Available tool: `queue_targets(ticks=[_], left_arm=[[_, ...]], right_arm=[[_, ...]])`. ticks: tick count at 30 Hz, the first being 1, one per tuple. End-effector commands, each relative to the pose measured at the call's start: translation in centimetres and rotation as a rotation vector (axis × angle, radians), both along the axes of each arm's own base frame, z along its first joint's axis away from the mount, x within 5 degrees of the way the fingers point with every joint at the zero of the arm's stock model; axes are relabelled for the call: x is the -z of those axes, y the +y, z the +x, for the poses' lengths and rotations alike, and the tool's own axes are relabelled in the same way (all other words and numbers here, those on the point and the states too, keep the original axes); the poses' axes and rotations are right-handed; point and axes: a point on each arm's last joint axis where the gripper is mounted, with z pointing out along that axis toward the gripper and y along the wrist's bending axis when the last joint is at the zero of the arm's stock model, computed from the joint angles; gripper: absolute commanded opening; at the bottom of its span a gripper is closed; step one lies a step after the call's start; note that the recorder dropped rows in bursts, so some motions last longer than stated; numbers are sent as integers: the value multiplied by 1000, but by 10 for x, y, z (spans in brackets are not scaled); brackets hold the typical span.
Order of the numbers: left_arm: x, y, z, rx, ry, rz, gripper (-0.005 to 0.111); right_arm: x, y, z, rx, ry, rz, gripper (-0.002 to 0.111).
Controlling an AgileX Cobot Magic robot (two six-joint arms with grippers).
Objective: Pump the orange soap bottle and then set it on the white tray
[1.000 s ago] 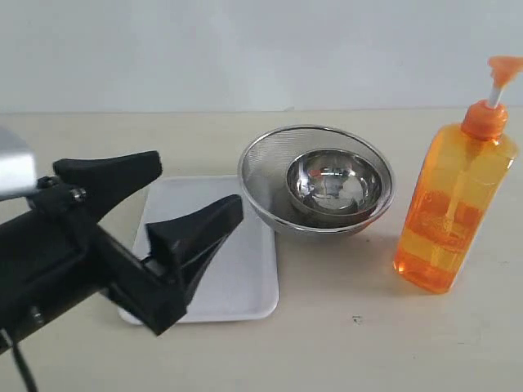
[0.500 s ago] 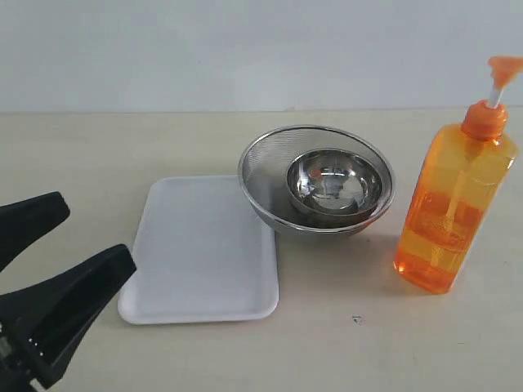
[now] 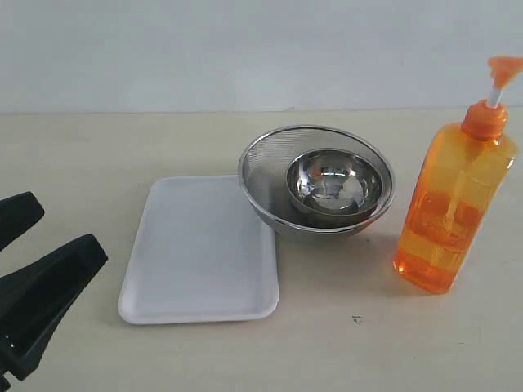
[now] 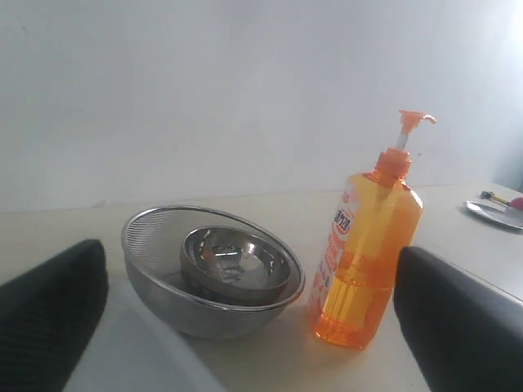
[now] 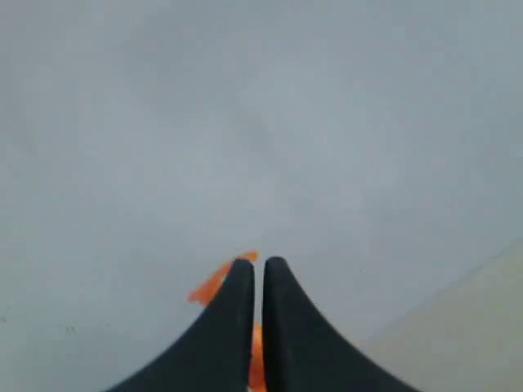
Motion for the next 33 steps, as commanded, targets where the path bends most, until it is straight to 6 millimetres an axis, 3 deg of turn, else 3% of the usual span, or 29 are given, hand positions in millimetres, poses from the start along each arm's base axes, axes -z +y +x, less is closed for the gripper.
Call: queue_targets(ticks=[1, 4, 6, 11, 17, 21, 25, 33], left_arm=[[1, 1, 0, -5, 7, 0, 88], [2, 1, 0, -2, 12, 4, 88], [2, 1, 0, -1, 15, 6, 88], [2, 1, 0, -1, 15, 4, 88], [2, 1, 0, -1, 18, 1, 88], [3, 1, 0, 1, 24, 3, 88], [4, 0, -1, 8, 37, 14, 88], [5, 0, -1, 12, 47, 22, 88]], right_arm=[[-7, -3, -3, -2, -88, 98, 0], [-2, 1, -1, -42, -25, 111, 0], [0, 6, 0, -48, 9, -61, 0], [-35, 16, -7, -119, -111, -259, 0], [-46, 49, 11, -431, -111, -473, 0], [-41, 70, 35, -617, -94, -608, 0], [-34, 81, 50, -750, -45, -577, 0], [17, 82, 75, -808, 336, -635, 0]])
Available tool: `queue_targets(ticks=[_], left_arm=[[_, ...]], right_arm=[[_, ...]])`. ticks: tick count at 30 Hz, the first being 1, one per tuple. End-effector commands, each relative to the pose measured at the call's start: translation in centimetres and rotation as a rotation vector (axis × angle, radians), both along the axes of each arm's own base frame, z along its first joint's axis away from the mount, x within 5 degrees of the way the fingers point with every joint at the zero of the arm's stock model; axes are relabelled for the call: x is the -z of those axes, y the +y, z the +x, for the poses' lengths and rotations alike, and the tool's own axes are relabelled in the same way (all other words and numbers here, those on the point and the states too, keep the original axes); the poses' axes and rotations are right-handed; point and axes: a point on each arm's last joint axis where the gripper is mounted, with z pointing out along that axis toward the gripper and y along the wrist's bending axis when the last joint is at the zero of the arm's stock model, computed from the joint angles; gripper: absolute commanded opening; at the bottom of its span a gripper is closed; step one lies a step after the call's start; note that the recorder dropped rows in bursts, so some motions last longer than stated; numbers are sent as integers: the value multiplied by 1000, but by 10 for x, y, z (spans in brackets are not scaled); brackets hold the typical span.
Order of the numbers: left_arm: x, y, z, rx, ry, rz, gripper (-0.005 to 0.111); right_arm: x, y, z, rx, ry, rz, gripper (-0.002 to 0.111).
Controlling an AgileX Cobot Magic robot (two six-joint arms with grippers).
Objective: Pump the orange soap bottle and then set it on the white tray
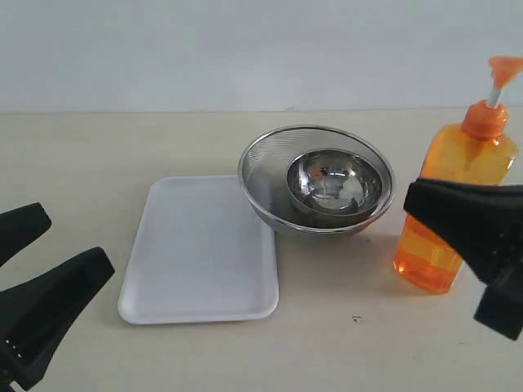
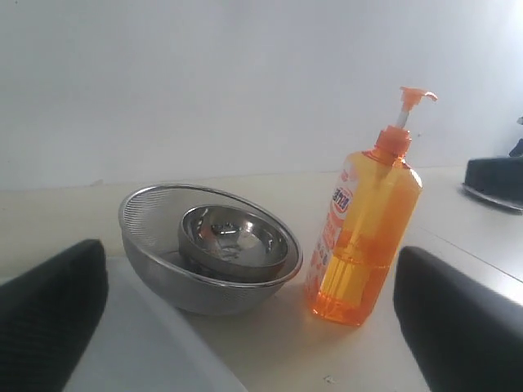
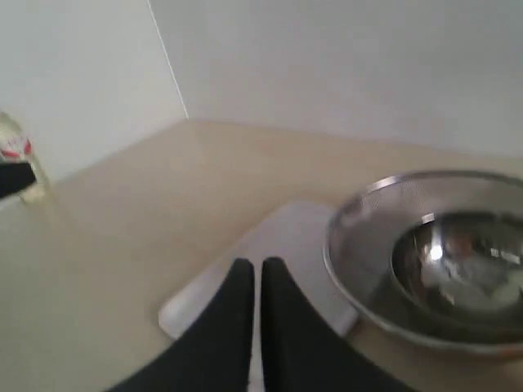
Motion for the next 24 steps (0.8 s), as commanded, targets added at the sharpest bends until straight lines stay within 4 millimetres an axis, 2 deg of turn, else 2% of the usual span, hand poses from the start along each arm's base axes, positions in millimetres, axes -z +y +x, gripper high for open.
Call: queue_targets(ticks=[1, 3, 6, 16, 19, 24], left_arm=[[1, 1, 0, -3, 10, -4, 88], [1, 1, 0, -4, 9, -5, 88], [1, 1, 0, -4, 9, -5, 88], [1, 1, 0, -4, 9, -5, 88], [1, 1, 0, -3, 12, -8, 88], [1, 1, 0, -3, 12, -6, 88]], right_arm=[[29, 0, 4, 2, 133, -104, 0], [41, -4, 4, 39, 165, -125, 0], [49, -7, 1, 80, 154, -104, 0], [45, -18, 9, 248, 97, -43, 0], [45, -11, 4, 181, 89, -40, 0], [43, 5, -12, 25, 74, 90, 0]])
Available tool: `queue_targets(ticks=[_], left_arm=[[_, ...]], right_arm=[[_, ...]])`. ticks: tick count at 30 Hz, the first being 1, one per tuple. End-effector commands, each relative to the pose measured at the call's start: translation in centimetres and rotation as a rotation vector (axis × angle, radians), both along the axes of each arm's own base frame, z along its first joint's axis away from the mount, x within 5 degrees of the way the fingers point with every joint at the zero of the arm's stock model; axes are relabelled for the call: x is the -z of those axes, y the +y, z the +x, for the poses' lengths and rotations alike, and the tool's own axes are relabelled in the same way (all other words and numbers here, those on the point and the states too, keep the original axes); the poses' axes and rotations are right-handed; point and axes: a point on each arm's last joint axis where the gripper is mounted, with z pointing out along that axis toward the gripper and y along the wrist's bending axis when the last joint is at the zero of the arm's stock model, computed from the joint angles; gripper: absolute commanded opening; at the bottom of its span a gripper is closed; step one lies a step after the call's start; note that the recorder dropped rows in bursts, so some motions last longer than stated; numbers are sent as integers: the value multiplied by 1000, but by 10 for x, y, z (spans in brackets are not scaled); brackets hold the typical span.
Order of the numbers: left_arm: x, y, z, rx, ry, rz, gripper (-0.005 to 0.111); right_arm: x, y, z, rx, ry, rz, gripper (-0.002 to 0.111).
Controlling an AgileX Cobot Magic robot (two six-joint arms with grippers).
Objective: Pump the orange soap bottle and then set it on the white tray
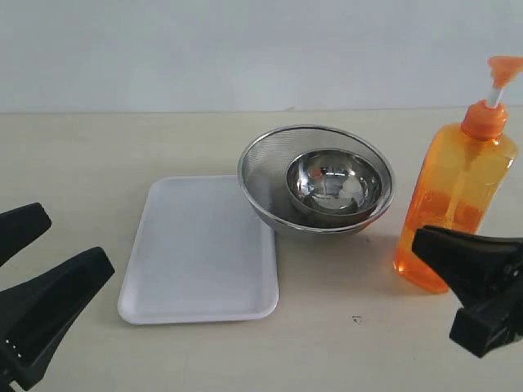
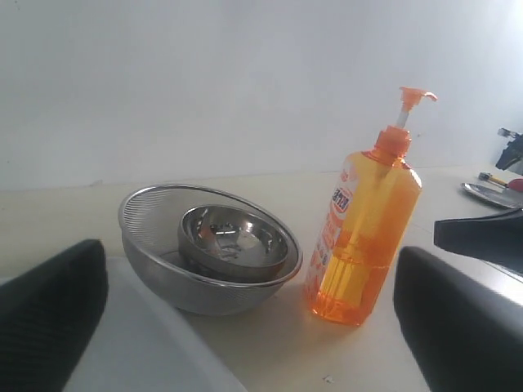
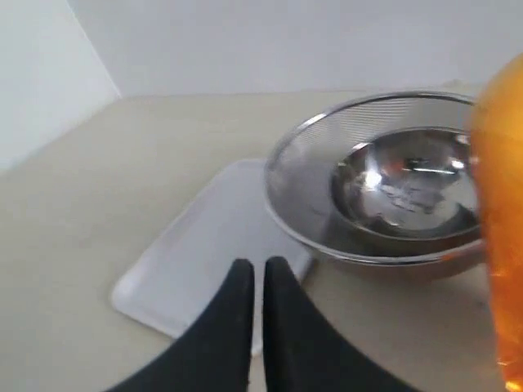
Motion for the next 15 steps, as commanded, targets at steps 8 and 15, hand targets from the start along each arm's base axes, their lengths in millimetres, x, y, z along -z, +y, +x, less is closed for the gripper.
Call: queue_targets(ticks=[8, 15], left_arm=[[3, 1, -1, 1, 30, 4, 88], [3, 1, -1, 2, 32, 5, 88]], right_arm=[[-3, 15, -13, -95, -40, 90, 0], [-5, 14, -12, -90, -44, 103, 0]])
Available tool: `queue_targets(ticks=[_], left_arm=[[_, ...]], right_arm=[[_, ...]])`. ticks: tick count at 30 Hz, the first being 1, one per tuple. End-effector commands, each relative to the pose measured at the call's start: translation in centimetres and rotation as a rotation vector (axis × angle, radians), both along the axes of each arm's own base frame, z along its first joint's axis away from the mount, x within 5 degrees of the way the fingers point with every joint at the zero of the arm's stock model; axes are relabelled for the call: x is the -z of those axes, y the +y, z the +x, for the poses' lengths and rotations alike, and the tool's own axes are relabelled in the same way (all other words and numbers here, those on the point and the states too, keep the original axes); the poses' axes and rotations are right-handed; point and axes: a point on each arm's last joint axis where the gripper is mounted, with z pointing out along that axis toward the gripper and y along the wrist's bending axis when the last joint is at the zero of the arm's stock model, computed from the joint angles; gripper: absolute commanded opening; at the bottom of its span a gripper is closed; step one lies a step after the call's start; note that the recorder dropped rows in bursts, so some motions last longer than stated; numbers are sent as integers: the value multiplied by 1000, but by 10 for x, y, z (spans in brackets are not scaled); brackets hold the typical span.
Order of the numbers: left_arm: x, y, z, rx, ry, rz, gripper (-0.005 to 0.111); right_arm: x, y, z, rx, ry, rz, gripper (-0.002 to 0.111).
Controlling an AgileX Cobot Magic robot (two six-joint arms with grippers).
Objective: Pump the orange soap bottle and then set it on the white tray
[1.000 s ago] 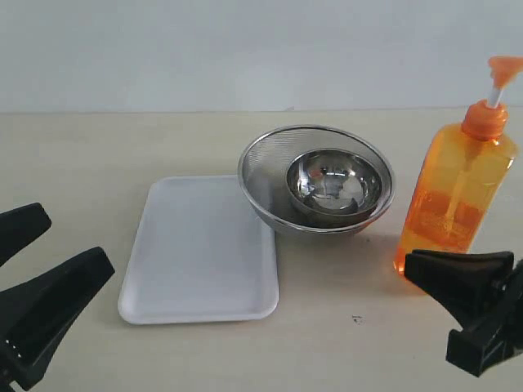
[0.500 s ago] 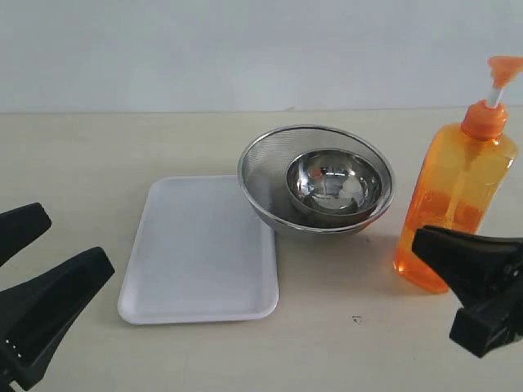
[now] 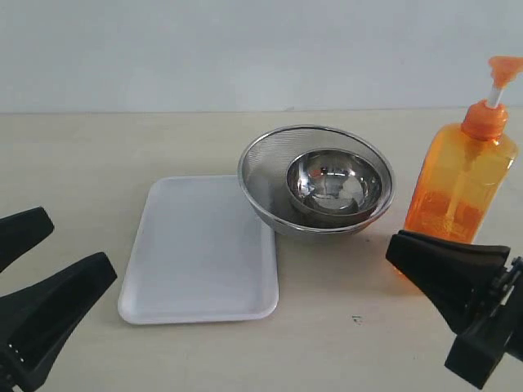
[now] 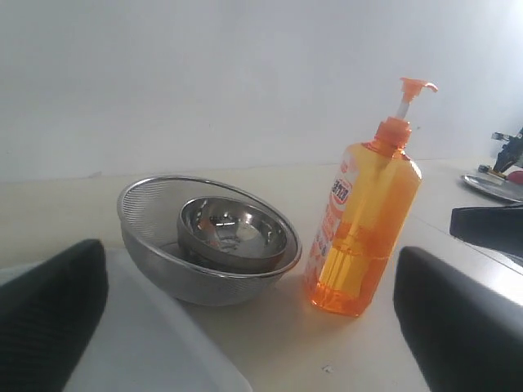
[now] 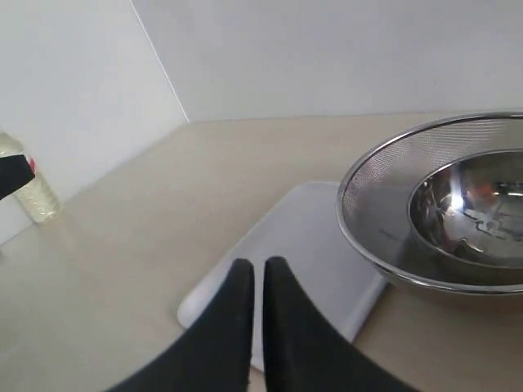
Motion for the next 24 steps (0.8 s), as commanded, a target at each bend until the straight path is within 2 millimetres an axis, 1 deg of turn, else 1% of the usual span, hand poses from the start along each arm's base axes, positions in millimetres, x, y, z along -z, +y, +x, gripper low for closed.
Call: queue_targets(ticks=[1, 9, 15, 17, 22, 24], left_arm=[[2, 1, 0, -5, 17, -7, 88], [2, 1, 0, -5, 17, -7, 88], [2, 1, 0, -5, 17, -7, 88], [2, 1, 0, -5, 17, -7, 88], [2, 1, 0, -5, 17, -7, 88], [2, 1, 0, -5, 17, -7, 88]], right_arm=[[0, -1, 0, 5, -6, 8, 0], [0, -2, 1, 39, 82, 95, 0], [-1, -2, 2, 46, 104, 118, 0], [-3, -2, 7, 63, 103, 87, 0], [-5, -7, 28, 196, 171, -165, 0], [-8, -10, 34, 243, 191, -217, 0]])
